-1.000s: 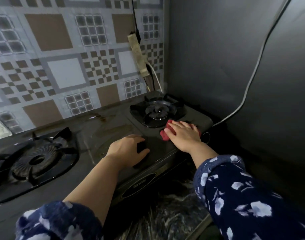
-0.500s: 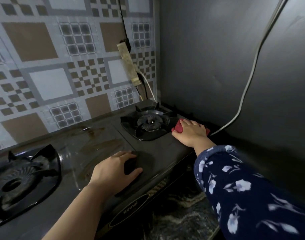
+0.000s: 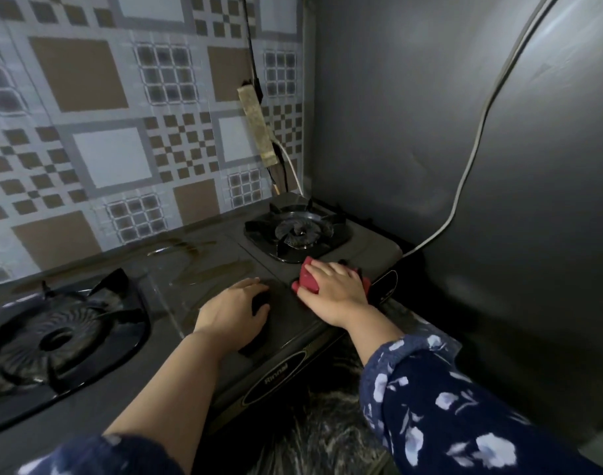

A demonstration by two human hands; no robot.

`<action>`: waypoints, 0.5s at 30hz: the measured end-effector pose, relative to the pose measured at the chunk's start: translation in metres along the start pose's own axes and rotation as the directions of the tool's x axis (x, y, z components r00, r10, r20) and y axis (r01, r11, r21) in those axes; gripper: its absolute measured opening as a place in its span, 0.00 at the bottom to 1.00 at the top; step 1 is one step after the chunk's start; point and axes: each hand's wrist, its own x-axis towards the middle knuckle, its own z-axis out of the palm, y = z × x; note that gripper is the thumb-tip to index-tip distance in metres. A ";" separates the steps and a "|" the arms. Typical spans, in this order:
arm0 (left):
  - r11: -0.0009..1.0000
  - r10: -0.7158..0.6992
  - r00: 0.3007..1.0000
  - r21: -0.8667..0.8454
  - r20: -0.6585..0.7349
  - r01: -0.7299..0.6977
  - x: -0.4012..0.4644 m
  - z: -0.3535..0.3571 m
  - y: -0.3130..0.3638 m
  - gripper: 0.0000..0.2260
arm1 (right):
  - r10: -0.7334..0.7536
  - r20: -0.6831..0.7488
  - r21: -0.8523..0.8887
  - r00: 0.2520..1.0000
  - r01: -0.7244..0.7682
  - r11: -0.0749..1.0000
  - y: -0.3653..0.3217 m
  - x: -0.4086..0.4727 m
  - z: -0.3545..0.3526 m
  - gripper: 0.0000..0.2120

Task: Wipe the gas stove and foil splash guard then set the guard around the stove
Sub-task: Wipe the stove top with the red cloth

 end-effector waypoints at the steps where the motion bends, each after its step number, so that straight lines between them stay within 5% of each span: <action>1: 1.000 -0.019 1.000 0.000 -0.005 0.019 -0.003 -0.004 -0.006 0.20 | -0.013 0.009 0.006 1.000 0.013 1.000 -0.009 -0.006 0.001 0.31; 10: 0.974 -0.201 0.979 0.111 0.044 0.195 -0.042 -0.034 -0.069 0.23 | -0.171 0.095 0.038 0.981 0.168 0.985 -0.098 -0.030 0.021 0.27; 15: 0.979 -0.157 0.983 0.119 -0.091 0.167 -0.055 -0.045 -0.088 0.21 | -0.354 0.077 0.040 0.932 0.352 0.935 -0.159 -0.034 0.038 0.24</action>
